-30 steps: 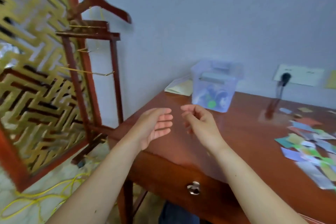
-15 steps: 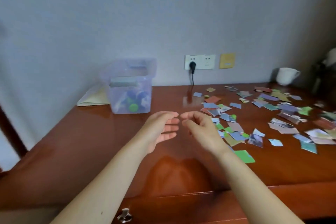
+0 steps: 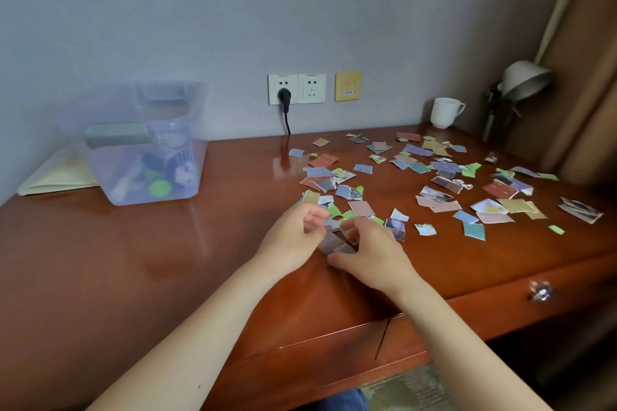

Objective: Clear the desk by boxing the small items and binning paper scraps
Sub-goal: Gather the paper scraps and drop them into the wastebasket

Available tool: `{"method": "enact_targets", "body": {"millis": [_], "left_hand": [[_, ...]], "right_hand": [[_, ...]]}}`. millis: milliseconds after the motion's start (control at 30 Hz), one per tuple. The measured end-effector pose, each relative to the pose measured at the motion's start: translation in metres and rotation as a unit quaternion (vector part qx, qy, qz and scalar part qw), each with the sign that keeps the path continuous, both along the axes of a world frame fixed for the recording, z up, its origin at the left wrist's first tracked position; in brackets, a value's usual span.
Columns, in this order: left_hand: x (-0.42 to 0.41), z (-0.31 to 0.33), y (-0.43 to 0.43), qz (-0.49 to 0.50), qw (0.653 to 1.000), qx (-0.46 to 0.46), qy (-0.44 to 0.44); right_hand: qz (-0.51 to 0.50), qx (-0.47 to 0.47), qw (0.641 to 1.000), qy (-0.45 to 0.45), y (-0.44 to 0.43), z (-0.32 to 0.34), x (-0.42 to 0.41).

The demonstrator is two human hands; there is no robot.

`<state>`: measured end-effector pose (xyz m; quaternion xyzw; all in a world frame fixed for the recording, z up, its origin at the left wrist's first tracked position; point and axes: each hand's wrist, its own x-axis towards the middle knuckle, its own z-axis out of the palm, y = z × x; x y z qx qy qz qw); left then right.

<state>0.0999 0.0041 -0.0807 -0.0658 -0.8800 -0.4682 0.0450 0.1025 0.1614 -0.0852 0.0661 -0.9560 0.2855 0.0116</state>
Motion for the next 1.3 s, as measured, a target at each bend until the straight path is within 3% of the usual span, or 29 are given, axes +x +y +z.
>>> {"method": "enact_targets", "body": {"millis": [200,400,600,800,967,1167,1300], "left_hand": [[-0.014,-0.017,0.005,0.082,0.977,-0.19,0.057],[-0.024,-0.015,0.001,0.07,0.967,-0.245,0.026],[-0.032,-0.003,-0.002,0.035,0.971,-0.233,-0.038],[-0.038,0.001,-0.006,0.029,0.973,-0.216,-0.073],[-0.035,0.004,0.005,0.042,0.962,-0.251,-0.1],[-0.031,0.012,0.012,0.028,0.965,-0.238,-0.104],[-0.029,0.013,0.014,0.044,0.969,-0.218,-0.111]], "right_hand": [[0.049,0.032,0.998,-0.014,0.003,0.007,-0.02],[0.116,0.071,0.984,-0.12,0.001,0.022,-0.046],[0.156,0.104,0.972,-0.14,-0.002,0.028,-0.057],[0.093,-0.056,0.988,-0.106,0.009,0.028,-0.058],[0.034,-0.239,0.969,-0.05,0.012,0.023,-0.064],[0.027,-0.287,0.957,-0.018,0.011,0.017,-0.071],[0.042,-0.299,0.952,-0.055,0.005,0.023,-0.077]]}}
